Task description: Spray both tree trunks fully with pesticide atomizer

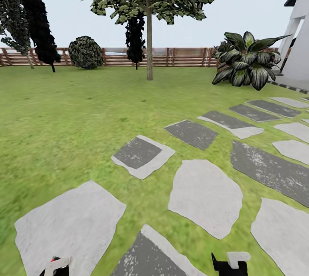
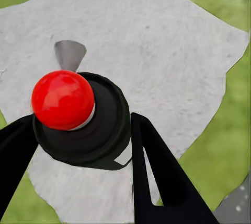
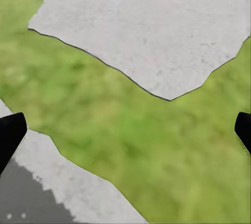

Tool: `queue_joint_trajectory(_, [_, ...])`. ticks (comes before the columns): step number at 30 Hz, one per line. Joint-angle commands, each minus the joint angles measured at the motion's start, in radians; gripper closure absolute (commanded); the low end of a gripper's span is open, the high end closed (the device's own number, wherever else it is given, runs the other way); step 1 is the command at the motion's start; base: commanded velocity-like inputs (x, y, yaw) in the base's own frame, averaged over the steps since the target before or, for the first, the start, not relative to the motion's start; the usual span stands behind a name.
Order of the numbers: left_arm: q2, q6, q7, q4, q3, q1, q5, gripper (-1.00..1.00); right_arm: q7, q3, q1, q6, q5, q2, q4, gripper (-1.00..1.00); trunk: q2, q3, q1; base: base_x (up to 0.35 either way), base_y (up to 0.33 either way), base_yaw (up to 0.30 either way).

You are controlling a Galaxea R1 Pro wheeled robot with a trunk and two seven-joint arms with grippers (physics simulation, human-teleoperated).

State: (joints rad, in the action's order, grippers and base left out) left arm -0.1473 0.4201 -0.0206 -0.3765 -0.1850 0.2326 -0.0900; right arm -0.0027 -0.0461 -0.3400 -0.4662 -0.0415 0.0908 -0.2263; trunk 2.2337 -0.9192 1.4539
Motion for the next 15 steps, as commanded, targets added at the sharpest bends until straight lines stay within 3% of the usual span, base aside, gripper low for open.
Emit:
queue_joint_trajectory(1, [0.000, 0.003, 0.001, 0.001, 0.002, 0.001, -0.009, 1.00, 0.000, -0.005, -0.001, -0.003, -0.004, 0.000, 0.001, -1.00, 0.000, -0.001, 0.000, 0.339, 0.000, 0.000])
queue_joint_trajectory(15, [0.000, 0.003, 0.001, 0.001, 0.002, 0.001, -0.009, 1.00, 0.001, -0.003, -0.001, -0.003, -0.004, 0.000, 0.001, -1.00, 0.000, -0.001, 0.000, 0.339, 0.000, 0.000])
